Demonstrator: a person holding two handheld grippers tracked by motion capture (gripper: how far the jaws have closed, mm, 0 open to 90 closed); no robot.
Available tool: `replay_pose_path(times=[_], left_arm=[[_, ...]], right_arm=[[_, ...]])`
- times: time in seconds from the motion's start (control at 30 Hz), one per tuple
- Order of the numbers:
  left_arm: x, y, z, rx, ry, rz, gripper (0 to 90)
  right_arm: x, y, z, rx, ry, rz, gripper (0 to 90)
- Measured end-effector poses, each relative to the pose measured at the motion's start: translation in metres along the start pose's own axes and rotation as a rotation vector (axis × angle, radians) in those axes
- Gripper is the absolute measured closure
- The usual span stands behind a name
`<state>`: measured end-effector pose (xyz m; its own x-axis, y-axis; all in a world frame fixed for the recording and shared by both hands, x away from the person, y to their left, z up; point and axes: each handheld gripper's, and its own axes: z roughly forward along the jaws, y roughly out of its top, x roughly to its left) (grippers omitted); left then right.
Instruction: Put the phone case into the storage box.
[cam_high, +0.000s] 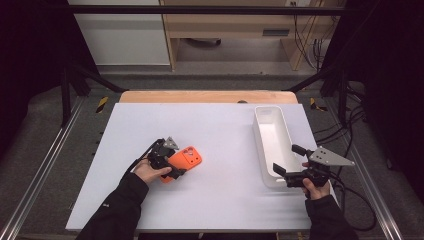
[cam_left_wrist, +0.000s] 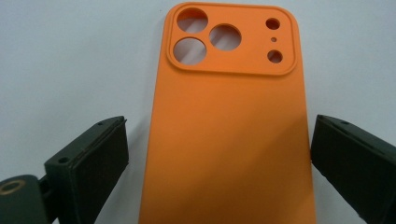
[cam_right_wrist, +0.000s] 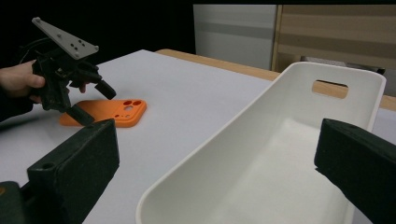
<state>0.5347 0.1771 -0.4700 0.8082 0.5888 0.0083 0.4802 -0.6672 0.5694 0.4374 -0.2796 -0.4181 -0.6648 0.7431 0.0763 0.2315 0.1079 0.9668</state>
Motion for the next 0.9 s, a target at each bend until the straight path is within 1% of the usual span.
replay_pose_path(times=[0.23,0.43,0.5,0.6,0.77,0.9], left_arm=[[0.0005,-0.0004,0.0014,0.019,-0.007,0.007,7.6],[0.001,-0.0007,0.001,0.019,-0.016,0.007,8.4],[0.001,-0.0006,0.0008,0.021,-0.017,0.011,9.0],[0.0001,-0.0002,0.0006,0.031,-0.012,0.027,9.8],[-0.0001,0.001,0.0003,0.043,-0.015,0.035,11.5],[-0.0005,0.0039,-0.0002,0.066,-0.019,0.045,13.2]], right_arm=[[-0.0001,0.0,0.0001,0.001,0.0,0.001,0.6],[-0.0001,0.0,0.0001,0.001,0.001,0.002,0.6],[-0.0001,0.0001,-0.0001,0.001,0.001,0.002,0.6],[-0.0003,0.0002,-0.0004,-0.001,0.001,0.003,0.6],[-0.0004,0.0003,-0.0005,0.0,0.0,0.002,0.6],[-0.0006,0.0003,-0.0004,0.0,0.005,0.003,0.5]])
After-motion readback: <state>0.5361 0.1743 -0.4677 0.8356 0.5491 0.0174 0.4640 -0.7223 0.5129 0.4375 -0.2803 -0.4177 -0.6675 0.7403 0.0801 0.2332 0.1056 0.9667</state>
